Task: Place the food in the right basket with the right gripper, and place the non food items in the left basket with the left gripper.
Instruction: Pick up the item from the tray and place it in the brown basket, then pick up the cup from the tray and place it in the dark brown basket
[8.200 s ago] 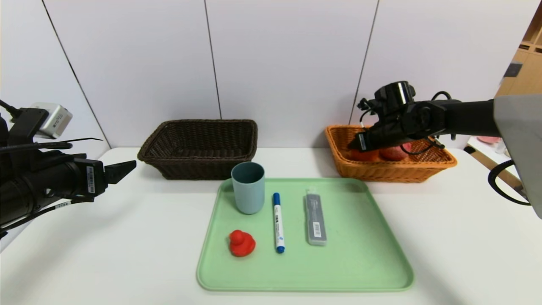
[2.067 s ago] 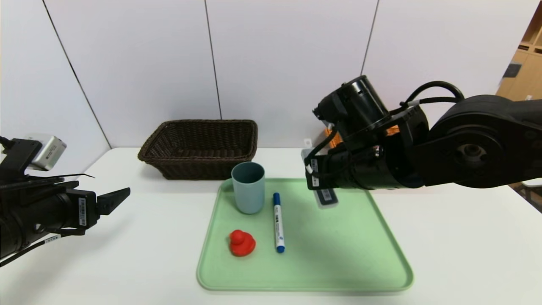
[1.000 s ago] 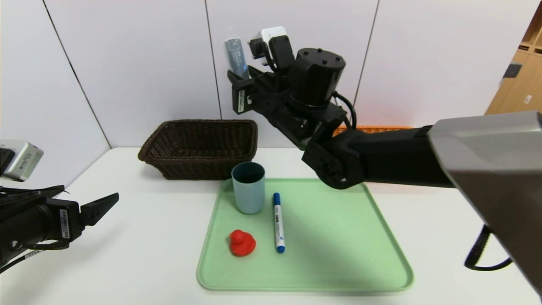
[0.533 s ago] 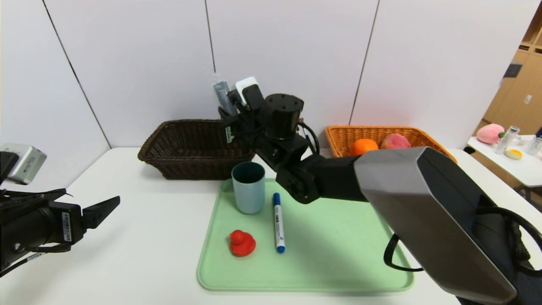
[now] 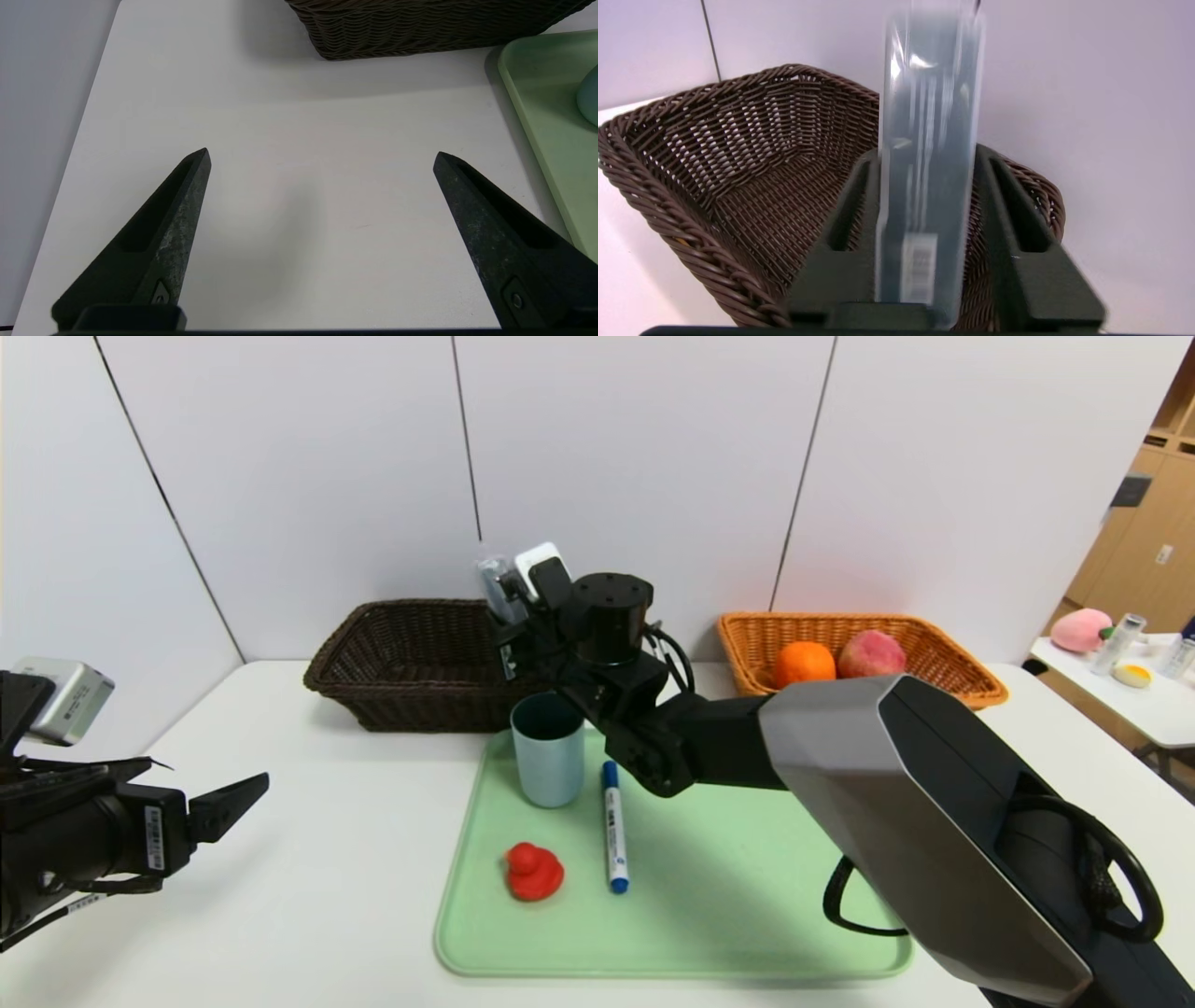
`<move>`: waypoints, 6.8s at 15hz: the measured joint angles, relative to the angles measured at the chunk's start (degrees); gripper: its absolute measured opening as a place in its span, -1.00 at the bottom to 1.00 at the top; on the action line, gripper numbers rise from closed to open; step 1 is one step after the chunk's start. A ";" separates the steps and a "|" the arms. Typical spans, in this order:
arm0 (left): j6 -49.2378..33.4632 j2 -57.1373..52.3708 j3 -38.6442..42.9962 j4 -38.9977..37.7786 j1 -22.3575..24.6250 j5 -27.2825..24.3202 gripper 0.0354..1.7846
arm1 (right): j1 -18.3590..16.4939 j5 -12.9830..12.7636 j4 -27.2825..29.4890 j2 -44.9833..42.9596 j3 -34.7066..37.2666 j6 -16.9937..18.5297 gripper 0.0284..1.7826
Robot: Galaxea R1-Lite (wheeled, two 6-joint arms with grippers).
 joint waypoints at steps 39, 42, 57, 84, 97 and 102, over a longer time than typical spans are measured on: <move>-3.00 6.91 -1.65 -19.21 -18.15 2.55 0.89 | -47.70 1.61 15.52 -80.15 78.90 2.99 0.90; -2.62 14.52 0.83 -30.99 -25.61 0.94 0.89 | -47.79 1.71 15.66 -81.88 81.57 4.47 0.90; 0.41 41.66 5.77 -62.82 -32.73 -0.46 0.89 | -47.75 1.68 15.27 -82.74 84.38 4.36 0.90; -1.16 53.92 -7.05 -62.79 -34.24 2.00 0.30 | -47.73 1.52 14.84 -83.30 87.02 4.39 0.90; -4.40 46.69 -3.06 -62.77 -37.06 1.83 0.22 | -47.70 1.60 15.02 -83.48 87.03 4.44 0.90; -4.05 38.25 -6.23 -61.28 -33.96 1.67 0.22 | -47.58 2.32 14.84 -83.41 86.94 4.47 0.90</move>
